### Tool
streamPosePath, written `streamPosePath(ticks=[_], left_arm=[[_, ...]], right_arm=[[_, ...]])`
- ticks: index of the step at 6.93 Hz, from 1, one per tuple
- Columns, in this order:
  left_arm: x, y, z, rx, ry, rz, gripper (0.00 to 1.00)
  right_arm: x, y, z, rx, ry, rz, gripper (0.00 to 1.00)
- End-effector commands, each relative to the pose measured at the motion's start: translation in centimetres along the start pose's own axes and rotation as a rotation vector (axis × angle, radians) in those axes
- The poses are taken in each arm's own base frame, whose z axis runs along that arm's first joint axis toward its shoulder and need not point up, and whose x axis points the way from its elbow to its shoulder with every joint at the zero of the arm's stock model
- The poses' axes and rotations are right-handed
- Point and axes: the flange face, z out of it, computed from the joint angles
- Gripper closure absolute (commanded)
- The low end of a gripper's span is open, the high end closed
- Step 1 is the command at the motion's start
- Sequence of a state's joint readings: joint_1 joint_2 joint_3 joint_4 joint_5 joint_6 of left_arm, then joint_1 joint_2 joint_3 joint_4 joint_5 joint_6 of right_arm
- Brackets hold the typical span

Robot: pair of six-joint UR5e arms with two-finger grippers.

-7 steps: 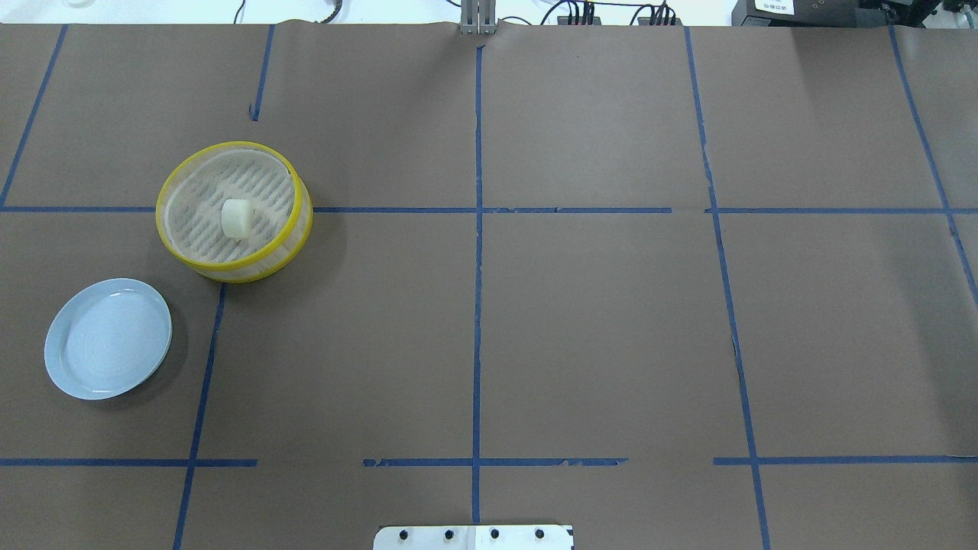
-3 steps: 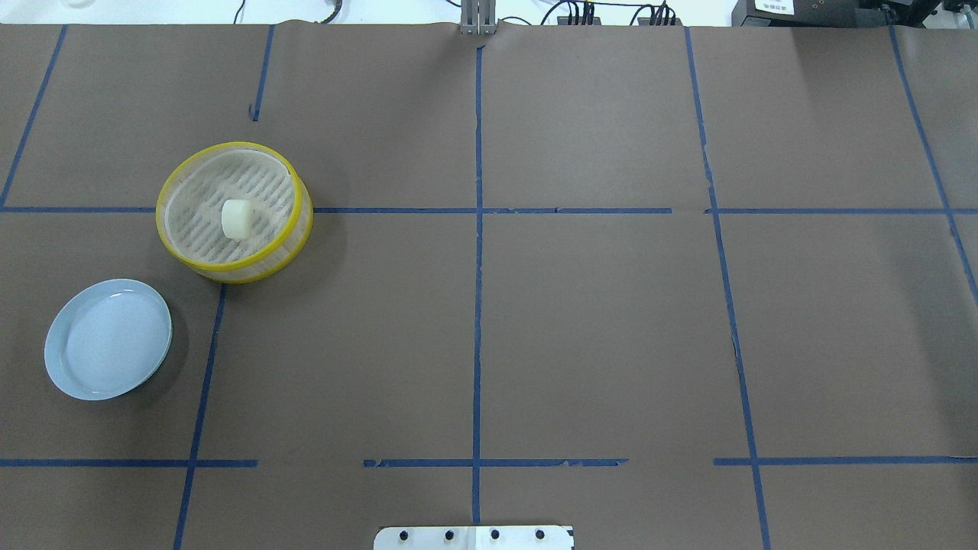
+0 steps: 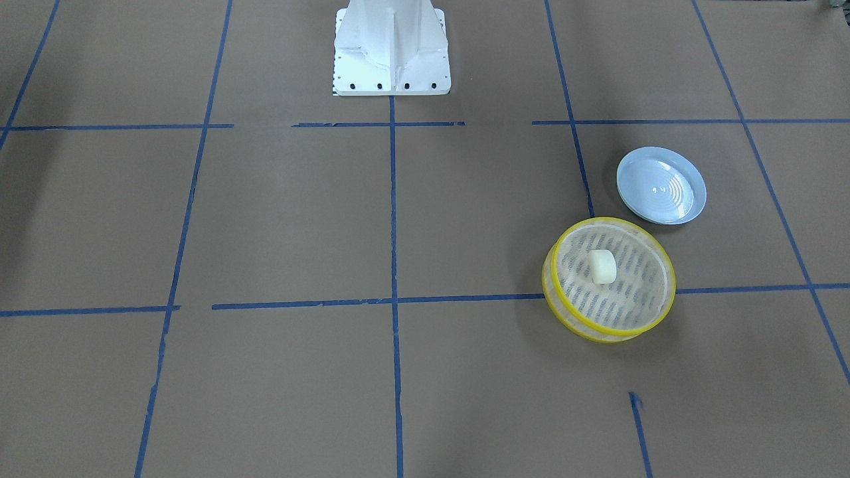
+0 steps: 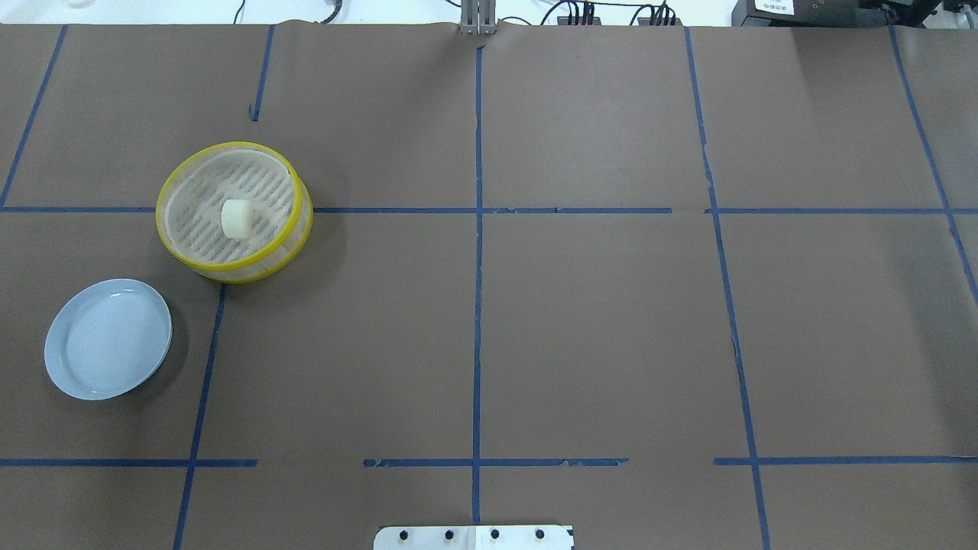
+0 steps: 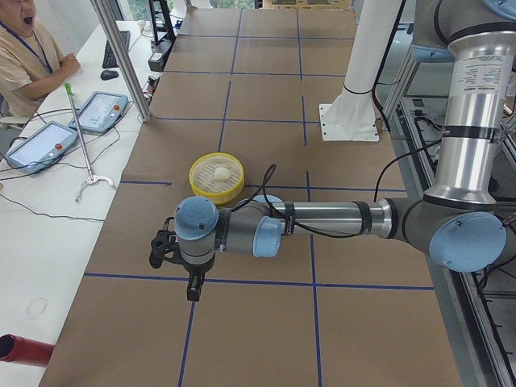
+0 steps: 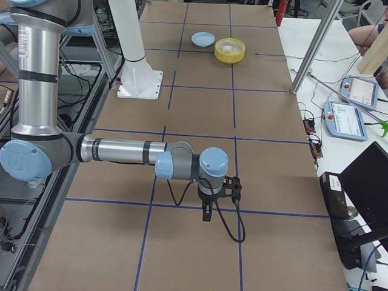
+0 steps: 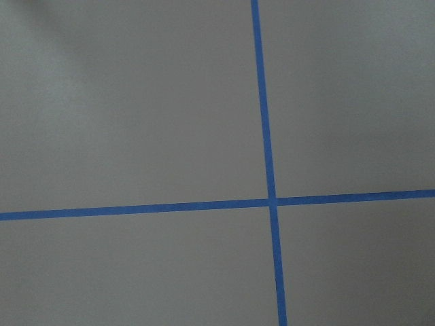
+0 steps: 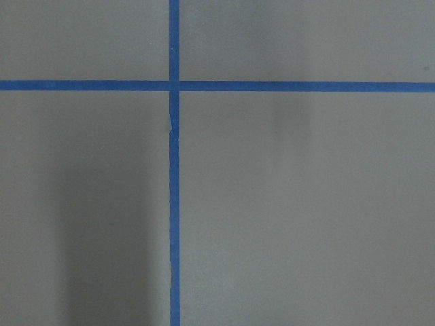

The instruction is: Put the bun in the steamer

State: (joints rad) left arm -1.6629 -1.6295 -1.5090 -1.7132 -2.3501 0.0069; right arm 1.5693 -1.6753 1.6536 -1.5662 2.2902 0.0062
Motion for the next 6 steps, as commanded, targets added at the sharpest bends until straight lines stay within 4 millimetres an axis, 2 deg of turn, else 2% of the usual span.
streamPosePath(ticks=[1,2,5,6], left_arm=[[0.3,1.0,-0.4,0.002,0.001,-0.005,0.00],[0.2,1.6,-0.2,-0.002,0.003,-0.009,0.00],[1.3,0.5,-1.3,0.022,0.000,0.018,0.00],[0.9,0.6,-0.8,0.012,-0.006,0.012,0.00]], right_arm=[[0.0,0.1,0.0,-0.001,0.000,0.001,0.00],[0.0,0.0,0.0,0.000,0.000,0.000,0.00],[0.0,0.0,0.0,0.000,0.000,0.000,0.00],[0.0,0.0,0.0,0.000,0.000,0.000,0.00]])
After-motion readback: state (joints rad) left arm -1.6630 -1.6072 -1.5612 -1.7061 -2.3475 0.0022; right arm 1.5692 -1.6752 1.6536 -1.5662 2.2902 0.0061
